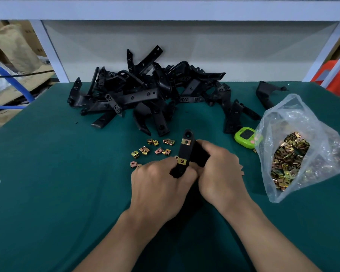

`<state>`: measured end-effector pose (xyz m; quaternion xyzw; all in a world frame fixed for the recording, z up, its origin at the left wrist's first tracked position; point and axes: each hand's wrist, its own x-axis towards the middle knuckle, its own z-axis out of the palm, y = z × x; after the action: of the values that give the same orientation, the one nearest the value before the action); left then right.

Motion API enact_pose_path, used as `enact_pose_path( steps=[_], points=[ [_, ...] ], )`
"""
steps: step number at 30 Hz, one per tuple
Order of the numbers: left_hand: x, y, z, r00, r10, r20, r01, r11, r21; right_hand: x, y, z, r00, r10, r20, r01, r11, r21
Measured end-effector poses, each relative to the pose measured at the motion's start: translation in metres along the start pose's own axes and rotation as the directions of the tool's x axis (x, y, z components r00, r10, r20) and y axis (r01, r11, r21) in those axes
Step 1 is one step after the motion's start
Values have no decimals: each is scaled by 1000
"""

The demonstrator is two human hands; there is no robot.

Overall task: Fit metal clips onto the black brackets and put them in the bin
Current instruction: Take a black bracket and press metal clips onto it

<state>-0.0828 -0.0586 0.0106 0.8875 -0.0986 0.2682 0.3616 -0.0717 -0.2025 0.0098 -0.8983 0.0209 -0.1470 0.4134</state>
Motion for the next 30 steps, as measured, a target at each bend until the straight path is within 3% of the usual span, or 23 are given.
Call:
enact_pose_path(
  steps=[7,11,17,20,22,24,27,30],
  points=[
    [1,-2,-1,999,41,30,-41,999,17,-1,-1,1,999,-11,30,11,1000,-5],
    [-1,-4,2,984,-82,156,117,966,-230,2,-1,-3,998,-60,-17,59,997,-52],
    [13,-10,-2,891,-152,427,377,773,-510,9,4,-11,990,-105,90,106,994,-11],
    [16,-14,-4,832,-100,546,489,597,-636,8,2,-10,980,-127,156,123,992,31],
    [18,-17,-4,832,-60,551,488,552,-676,8,0,-10,970,-138,199,126,989,72],
    [20,-17,-5,838,-20,546,455,578,-677,8,-2,-11,965,-135,224,121,990,75],
    [19,-18,-6,841,22,540,371,703,-607,7,-4,-12,954,-130,271,124,992,39],
    [17,-20,-7,809,41,586,384,718,-581,2,-8,-10,941,-146,304,163,986,-32]
  ],
)
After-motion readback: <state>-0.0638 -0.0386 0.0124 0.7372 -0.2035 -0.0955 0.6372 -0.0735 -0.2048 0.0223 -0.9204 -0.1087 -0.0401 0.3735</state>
